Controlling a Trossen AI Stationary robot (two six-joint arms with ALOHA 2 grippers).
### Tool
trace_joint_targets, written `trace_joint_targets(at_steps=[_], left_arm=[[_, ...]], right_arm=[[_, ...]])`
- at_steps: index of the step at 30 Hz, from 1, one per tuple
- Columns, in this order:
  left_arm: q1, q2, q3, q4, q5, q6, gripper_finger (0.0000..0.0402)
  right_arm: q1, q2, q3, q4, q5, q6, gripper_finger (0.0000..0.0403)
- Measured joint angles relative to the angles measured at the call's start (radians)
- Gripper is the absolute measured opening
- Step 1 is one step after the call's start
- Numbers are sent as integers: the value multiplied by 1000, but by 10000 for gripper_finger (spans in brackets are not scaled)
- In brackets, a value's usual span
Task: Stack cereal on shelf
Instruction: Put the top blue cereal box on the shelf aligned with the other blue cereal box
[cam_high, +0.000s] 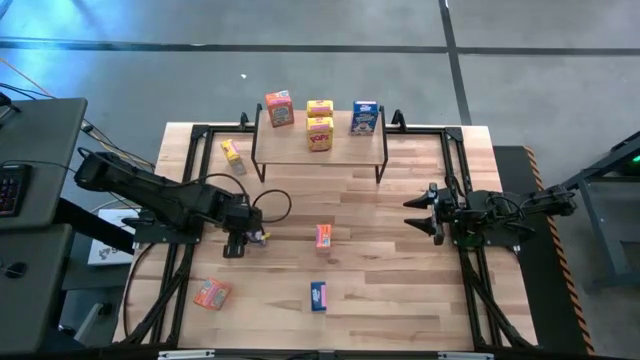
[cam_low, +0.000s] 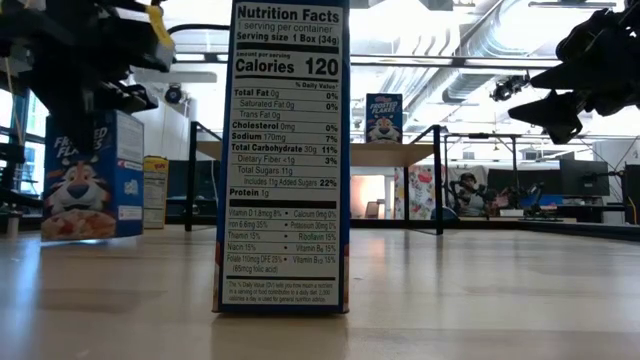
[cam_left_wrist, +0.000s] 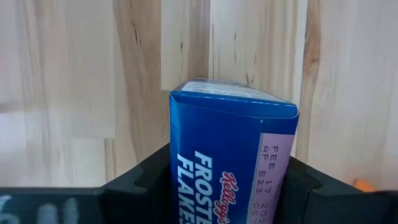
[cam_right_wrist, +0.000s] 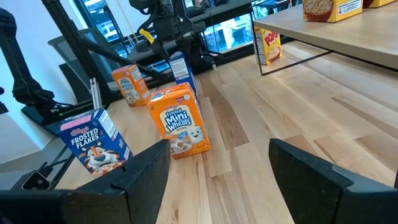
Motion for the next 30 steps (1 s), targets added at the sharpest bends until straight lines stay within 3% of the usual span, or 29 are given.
trace_joint_targets(at_steps=[11, 30], left_arm=[[1, 0, 14, 8, -17, 0, 179], [21, 0, 278, 4, -156, 74, 179]], right_arm=[[0, 0, 0, 0, 0, 1, 266], [0, 0, 0, 40, 23, -34, 305]])
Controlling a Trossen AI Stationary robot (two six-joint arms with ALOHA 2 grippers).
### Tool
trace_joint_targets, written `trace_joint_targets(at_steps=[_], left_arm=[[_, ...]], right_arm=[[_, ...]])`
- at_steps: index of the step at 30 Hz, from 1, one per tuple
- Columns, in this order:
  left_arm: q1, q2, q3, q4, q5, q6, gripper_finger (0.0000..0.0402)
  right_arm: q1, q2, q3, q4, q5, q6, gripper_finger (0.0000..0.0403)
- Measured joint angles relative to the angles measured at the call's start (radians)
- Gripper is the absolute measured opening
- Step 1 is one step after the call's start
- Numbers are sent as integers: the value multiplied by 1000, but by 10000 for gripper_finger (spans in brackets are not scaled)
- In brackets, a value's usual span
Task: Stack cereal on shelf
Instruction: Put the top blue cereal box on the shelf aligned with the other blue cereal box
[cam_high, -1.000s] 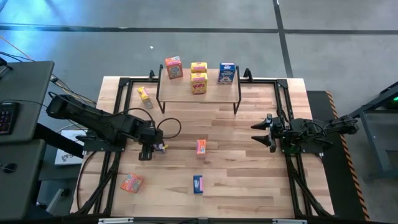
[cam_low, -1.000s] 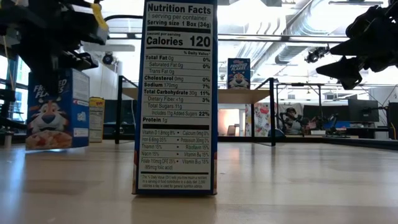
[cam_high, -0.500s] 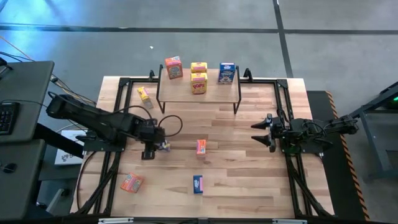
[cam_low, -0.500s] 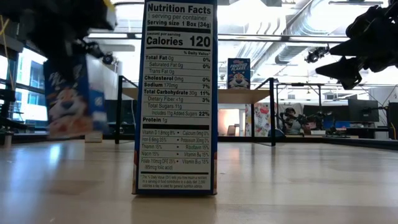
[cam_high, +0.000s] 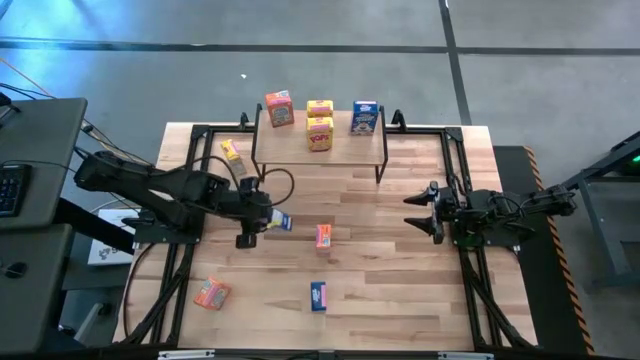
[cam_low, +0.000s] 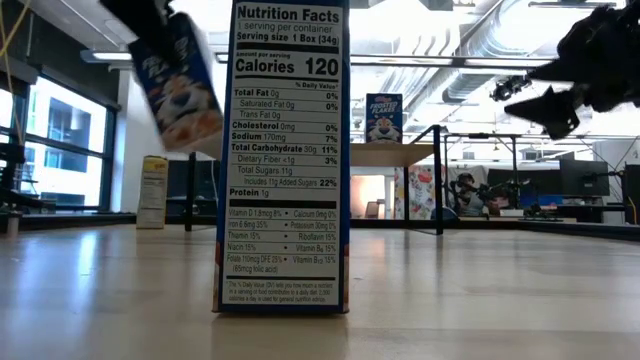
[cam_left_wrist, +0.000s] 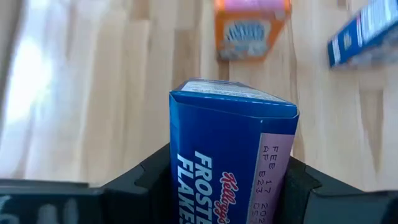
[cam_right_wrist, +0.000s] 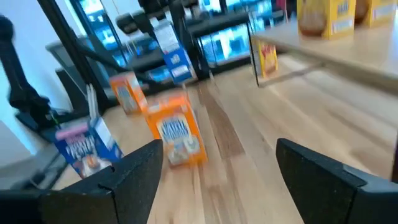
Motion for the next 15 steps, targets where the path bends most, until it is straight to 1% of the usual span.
trace_joint_targets(at_steps=[7, 15], left_arm=[[53, 0, 46, 0, -11, 68, 179], [105, 0, 48, 0, -11, 94, 179]], right_arm=[[0, 0, 0, 214, -22, -114, 305], [0, 0, 0, 391, -22, -229, 305]])
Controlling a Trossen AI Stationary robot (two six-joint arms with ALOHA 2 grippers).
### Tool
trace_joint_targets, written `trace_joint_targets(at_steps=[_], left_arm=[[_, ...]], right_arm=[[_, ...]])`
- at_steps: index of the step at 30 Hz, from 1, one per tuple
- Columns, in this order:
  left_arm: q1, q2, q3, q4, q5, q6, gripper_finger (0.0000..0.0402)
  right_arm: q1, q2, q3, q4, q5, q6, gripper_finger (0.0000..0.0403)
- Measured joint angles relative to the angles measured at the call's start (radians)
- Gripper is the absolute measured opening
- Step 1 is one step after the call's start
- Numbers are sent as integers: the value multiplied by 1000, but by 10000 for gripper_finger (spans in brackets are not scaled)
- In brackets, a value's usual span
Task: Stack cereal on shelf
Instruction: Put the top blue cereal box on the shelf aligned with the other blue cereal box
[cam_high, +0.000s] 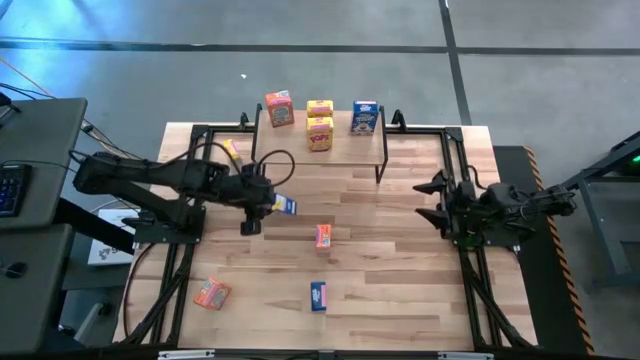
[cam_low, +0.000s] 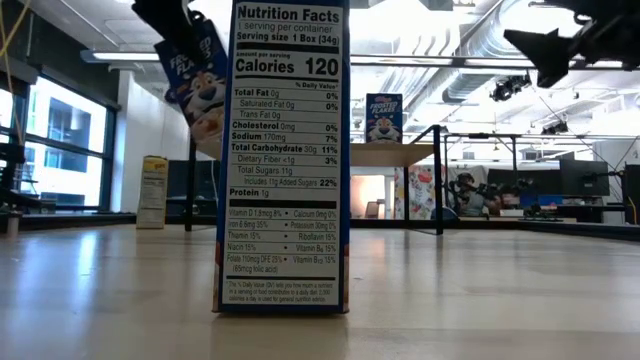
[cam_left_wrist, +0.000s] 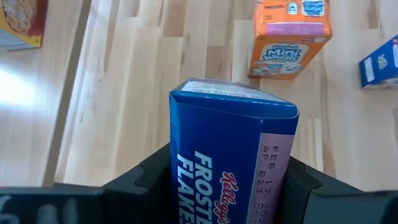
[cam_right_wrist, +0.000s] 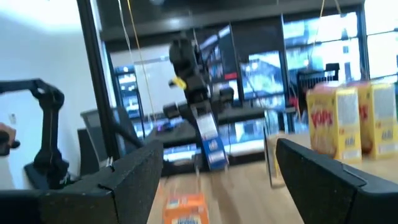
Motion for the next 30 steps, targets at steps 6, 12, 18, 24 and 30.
trace_joint_targets(at_steps=[6, 12, 18, 24, 30], left_arm=[[24, 0, 0, 4, 0, 9, 179], [30, 0, 0, 8, 0, 21, 179], [30, 0, 0, 50, 0, 33, 179], [32, 0, 0, 110, 0, 71, 179], [53, 1, 5, 185, 3, 87, 179]], right_arm=[[0, 0, 0, 135, 0, 5, 305], [0, 0, 0, 214, 0, 53, 305], [0, 0, 0, 218, 0, 52, 305], [0, 0, 0, 271, 6, 52, 305], [0, 27, 75, 173, 59, 15, 305]])
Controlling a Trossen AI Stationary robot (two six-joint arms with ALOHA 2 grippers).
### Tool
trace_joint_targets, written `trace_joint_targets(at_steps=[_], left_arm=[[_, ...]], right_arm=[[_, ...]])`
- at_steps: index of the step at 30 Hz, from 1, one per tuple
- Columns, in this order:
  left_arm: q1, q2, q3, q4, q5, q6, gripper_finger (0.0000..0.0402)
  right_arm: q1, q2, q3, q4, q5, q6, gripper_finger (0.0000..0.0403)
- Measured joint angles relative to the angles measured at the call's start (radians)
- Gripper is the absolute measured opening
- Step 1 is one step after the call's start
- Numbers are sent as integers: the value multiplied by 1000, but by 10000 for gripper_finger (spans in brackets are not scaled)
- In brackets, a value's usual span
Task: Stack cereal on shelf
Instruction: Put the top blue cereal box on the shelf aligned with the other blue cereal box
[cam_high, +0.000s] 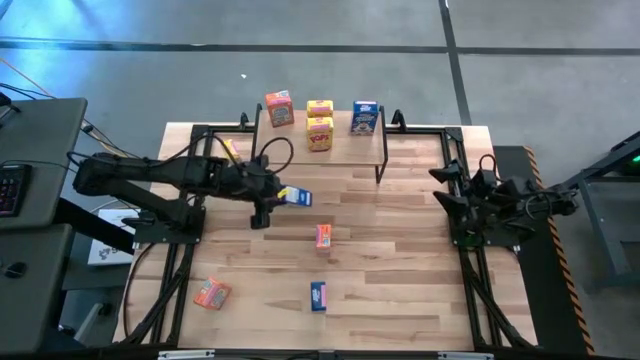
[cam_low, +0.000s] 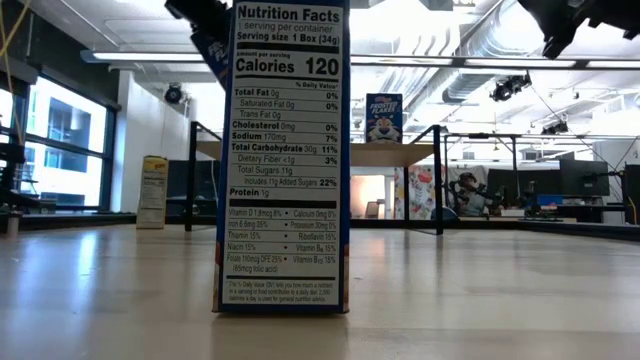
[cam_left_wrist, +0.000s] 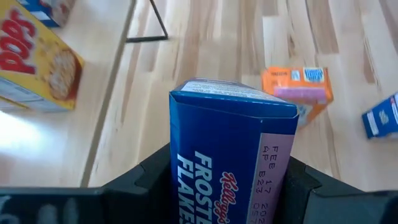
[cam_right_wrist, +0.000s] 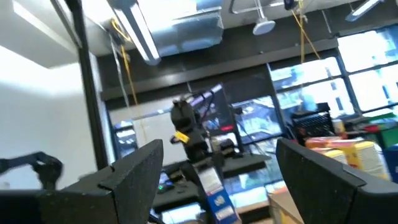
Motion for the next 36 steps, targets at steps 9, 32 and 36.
trace_joint_targets(at_steps=[9, 32, 36], left_arm=[[47, 22, 102, 9, 1, 23, 179], [58, 302, 302, 3, 13, 71, 179], [58, 333, 328, 3, 13, 71, 179]], right_arm=[[0, 216, 190, -184, 94, -67, 305], [0, 869, 563, -367, 168, -169, 305], [-10, 951, 605, -368, 166, -204, 305]])
